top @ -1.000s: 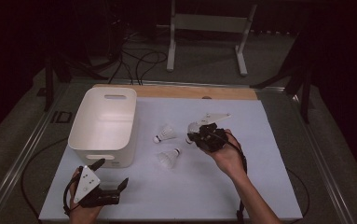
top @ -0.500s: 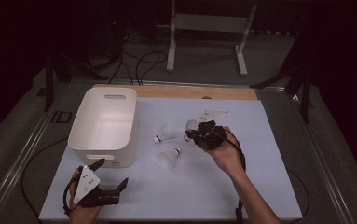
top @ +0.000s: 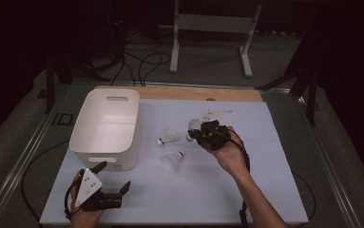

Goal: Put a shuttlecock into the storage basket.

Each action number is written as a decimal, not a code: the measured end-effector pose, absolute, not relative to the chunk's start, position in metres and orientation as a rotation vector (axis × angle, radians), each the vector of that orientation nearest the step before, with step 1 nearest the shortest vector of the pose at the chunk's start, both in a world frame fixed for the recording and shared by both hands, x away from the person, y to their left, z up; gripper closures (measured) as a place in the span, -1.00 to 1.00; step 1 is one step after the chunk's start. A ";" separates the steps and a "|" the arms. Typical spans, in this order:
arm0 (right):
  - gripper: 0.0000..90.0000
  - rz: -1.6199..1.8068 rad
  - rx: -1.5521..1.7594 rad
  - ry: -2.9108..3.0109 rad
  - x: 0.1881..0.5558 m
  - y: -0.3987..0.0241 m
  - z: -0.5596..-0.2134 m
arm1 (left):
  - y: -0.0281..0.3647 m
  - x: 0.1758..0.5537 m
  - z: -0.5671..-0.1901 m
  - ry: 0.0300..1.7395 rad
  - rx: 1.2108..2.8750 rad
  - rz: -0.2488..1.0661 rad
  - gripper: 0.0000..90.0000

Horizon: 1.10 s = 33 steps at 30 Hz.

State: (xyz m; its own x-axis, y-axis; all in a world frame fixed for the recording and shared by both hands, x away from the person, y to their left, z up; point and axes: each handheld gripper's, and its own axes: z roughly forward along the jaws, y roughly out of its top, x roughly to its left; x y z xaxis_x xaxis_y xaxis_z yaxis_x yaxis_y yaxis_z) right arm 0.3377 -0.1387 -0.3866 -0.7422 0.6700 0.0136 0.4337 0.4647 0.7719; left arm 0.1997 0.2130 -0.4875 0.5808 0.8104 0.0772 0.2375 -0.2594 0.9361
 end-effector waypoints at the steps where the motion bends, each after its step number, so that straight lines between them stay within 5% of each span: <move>1: 0.99 1.151 0.939 2.423 0.338 -0.138 -0.386 | 0.213 0.200 -0.487 0.859 1.792 0.701 -0.98; 33: 0.99 1.165 0.888 2.421 0.344 -0.127 -0.368 | 0.213 0.200 -0.488 0.855 1.796 0.699 -0.98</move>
